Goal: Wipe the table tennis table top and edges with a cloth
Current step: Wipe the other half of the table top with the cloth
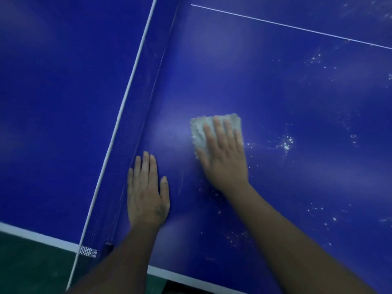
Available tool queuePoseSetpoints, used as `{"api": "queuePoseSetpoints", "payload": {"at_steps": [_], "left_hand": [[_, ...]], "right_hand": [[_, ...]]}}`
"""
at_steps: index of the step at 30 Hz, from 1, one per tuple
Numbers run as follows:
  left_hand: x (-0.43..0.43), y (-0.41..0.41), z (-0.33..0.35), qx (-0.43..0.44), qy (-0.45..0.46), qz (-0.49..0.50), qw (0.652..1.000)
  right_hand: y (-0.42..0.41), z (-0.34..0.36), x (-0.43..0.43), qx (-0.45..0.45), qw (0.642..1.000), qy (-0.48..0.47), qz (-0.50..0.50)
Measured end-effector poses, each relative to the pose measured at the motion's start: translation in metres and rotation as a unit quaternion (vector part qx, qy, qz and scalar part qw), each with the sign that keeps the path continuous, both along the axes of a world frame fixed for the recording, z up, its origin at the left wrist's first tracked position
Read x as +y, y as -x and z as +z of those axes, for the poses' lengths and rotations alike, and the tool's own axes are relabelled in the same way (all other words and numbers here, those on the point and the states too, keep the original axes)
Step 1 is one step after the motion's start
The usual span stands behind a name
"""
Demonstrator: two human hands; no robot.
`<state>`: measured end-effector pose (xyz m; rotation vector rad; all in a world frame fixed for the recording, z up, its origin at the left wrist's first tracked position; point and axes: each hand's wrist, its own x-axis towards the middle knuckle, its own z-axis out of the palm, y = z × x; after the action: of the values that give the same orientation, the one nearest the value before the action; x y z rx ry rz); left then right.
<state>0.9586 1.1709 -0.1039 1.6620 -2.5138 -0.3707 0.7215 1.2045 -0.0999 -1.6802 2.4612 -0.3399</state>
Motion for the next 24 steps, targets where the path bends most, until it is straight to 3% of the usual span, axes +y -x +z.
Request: {"api": "queuePoseSetpoints", "payload": {"at_steps": [4, 8, 10, 13, 17, 20, 24], "left_hand": [[-0.001, -0.001, -0.002, -0.011, -0.008, 0.012, 1.0], [0.0, -0.002, -0.004, 0.003, -0.013, 0.016, 1.0], [0.0, -0.003, -0.006, 0.006, -0.007, 0.014, 1.0], [0.0, -0.004, -0.008, 0.01, 0.007, 0.009, 1.0], [0.001, -0.005, -0.008, 0.003, 0.007, 0.007, 1.0], [0.0, -0.004, -0.005, 0.004, -0.002, 0.014, 1.0], [0.0, -0.003, -0.004, -0.001, -0.011, 0.016, 1.0]], "right_hand": [[0.052, 0.006, 0.042, -0.004, 0.991, -0.065, -0.12], [0.03, 0.007, 0.007, 0.004, 0.974, -0.059, -0.22], [0.0, 0.006, -0.028, 0.004, 0.981, -0.038, -0.188], [-0.057, 0.009, -0.06, -0.029, 0.998, -0.02, -0.047], [-0.079, 0.002, -0.024, -0.051, 0.991, 0.011, 0.119], [-0.039, -0.004, 0.026, -0.022, 0.993, 0.011, 0.115], [0.017, 0.001, 0.071, 0.018, 0.997, -0.061, -0.039]]}}
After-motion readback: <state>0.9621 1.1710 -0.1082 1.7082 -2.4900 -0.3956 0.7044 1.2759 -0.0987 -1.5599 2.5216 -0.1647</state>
